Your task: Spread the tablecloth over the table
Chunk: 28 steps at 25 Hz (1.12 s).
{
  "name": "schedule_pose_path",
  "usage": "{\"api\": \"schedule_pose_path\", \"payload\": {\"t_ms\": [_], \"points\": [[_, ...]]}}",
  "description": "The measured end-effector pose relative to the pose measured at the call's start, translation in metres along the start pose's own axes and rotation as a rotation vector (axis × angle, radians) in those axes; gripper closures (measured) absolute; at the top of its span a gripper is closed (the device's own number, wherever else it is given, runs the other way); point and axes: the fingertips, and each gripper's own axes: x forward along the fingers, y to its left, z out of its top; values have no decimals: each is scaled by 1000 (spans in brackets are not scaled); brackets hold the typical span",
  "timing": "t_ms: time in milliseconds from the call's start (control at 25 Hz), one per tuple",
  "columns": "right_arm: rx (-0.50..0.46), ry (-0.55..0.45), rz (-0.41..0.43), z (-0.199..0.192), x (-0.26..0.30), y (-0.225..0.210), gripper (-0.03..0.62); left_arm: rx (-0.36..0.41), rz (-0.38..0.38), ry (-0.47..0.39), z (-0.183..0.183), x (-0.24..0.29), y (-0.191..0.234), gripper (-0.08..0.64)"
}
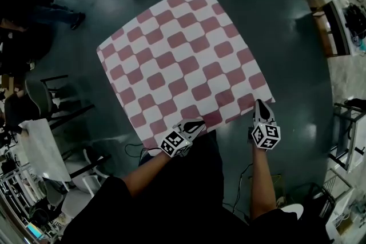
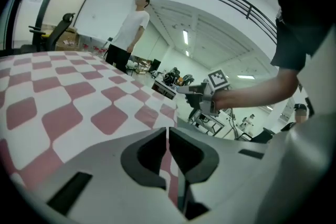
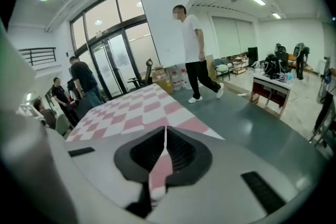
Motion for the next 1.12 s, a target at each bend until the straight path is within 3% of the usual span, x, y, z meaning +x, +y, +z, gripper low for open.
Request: {"api": "schedule_pose_path", "payload": {"t_ms": [120,280,440,600,760,960,1120], "points": [[-21,-35,80,10,-8,83,568,26,58,-104,31,-33,10,531],[-78,-73,126,13,-24,190,571,47,105,-241,55,-95,23,531],[-110,-92,107,3,-47,288,571,89,125,-307,50,-178,33,531],[-109,-136,23,1,-75,372,571,194,114,-339,52,-259,34,531],[-148,-177,-19,-4,-102,471,571,234,116,-393,57,-346,28,532],[-166,-239,-9,3,-130,564,571,267,151,-477,66,-425,19,539],[-264,-309,44,24,-153,611,571,277,188,-547,76,-460,2,540]]}}
